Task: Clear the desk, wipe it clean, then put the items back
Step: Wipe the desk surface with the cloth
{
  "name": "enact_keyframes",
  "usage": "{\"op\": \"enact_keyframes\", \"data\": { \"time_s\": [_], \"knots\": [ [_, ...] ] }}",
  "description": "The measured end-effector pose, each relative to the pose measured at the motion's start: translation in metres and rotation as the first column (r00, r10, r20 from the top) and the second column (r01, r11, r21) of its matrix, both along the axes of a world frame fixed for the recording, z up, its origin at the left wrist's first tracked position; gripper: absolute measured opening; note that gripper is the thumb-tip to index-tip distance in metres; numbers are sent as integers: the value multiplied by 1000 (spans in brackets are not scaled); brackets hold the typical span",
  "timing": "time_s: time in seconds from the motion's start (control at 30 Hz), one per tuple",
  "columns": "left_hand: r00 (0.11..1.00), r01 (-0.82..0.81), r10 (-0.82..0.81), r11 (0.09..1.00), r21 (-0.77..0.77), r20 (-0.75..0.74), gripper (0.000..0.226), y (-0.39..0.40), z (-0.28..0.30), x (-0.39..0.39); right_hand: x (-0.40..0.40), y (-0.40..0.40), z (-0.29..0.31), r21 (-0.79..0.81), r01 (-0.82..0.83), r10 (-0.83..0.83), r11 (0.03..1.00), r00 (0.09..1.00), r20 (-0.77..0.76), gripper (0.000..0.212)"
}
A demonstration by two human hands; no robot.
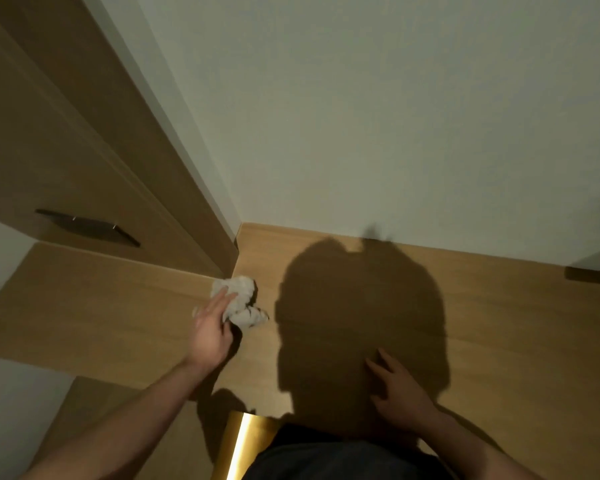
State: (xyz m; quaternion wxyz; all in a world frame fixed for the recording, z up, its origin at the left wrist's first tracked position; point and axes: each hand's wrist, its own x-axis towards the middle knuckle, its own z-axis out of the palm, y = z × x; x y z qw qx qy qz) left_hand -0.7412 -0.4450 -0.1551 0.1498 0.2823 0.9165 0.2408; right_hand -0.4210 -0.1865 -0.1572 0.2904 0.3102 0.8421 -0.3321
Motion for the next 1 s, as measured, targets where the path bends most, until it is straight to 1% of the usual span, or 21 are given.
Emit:
{"op": "enact_keyframes", "data": {
  "time_s": [0.07, 0.13, 0.17, 0.23, 0.27, 0.3, 0.4, 0.43, 0.5, 0.57, 0.63, 0.7, 0.73, 0.77, 0.8, 0.83, 0.87, 0.9, 0.93, 0.97, 1.0],
  "knots": [
    [991, -131, 131, 990, -49, 7, 56, 20, 6, -31, 2, 0, 2, 33, 18, -18, 999, 1000, -7, 77],
    [981, -160, 173, 978, -134, 91, 48, 33, 0, -45, 7, -4, 4, 72, 62, -61, 996, 998, -14, 79],
    [978, -131, 162, 968, -214, 135, 49, 37, -4, -44, 11, -6, 4, 88, 88, -87, 992, 996, -21, 79],
    [973, -24, 118, 907, -421, 199, 61, 41, -16, -29, 23, -11, 5, 106, 133, -130, 985, 991, -37, 80],
    [970, 9, 106, 885, -466, 219, 65, 43, -21, -15, 30, -13, 6, 107, 157, -153, 982, 987, -46, 80],
    [968, 22, 96, 888, -460, 233, 67, 47, -24, 4, 38, -14, 6, 103, 186, -181, 977, 982, -54, 80],
    [963, 52, 43, 939, -341, 265, 71, 64, -28, 73, 65, -18, 5, 104, 256, -248, 961, 966, -76, 82],
    [960, 73, 26, 938, -340, 279, 73, 73, -30, 95, 75, -20, 4, 107, 276, -268, 955, 960, -80, 83],
    [937, 143, 11, 901, -410, 349, 80, 96, -28, 137, 93, -21, 4, 108, 315, -308, 943, 948, -80, 82],
    [878, 249, -16, 869, -428, 478, 88, 125, -17, 180, 109, -20, 4, 110, 344, -340, 932, 939, -56, 82],
    [805, 353, -67, 852, -386, 589, 94, 153, -5, 217, 120, -16, 5, 123, 340, -339, 932, 940, -29, 82],
    [725, 413, -85, 848, -332, 683, 93, 174, -4, 243, 128, -8, 8, 143, 308, -308, 941, 951, -20, 83],
    [686, 421, -90, 858, -294, 722, 88, 180, -2, 248, 130, -4, 11, 149, 289, -290, 946, 957, -14, 85],
    [669, 413, -95, 872, -263, 737, 78, 184, -3, 251, 130, 1, 14, 150, 275, -277, 950, 961, -9, 87],
    [646, 344, -67, 915, -211, 761, 64, 184, -2, 251, 128, 5, 17, 147, 262, -263, 954, 965, -17, 89],
    [614, 258, -75, 960, -110, 785, 56, 180, 4, 251, 123, 10, 19, 141, 240, -237, 960, 971, -39, 91],
    [572, 145, -77, 989, -9, 816, 57, 171, 13, 251, 115, 13, 20, 137, 201, -193, 970, 979, -73, 92],
    [572, 29, -67, 998, 62, 818, 64, 157, 25, 249, 104, 15, 19, 138, 152, -137, 979, 984, -112, 93],
    [613, -124, -25, 984, 127, 790, 62, 142, 31, 247, 92, 16, 19, 148, 94, -72, 985, 987, -144, 94],
    [665, -216, 26, 963, 159, 747, 51, 124, 32, 246, 79, 13, 19, 166, 29, -1, 986, 987, -163, 94],
    [712, -236, 72, 961, 142, 698, 42, 107, 32, 245, 66, 9, 19, 188, -39, 72, 981, 982, -176, 92]
  ]
}}
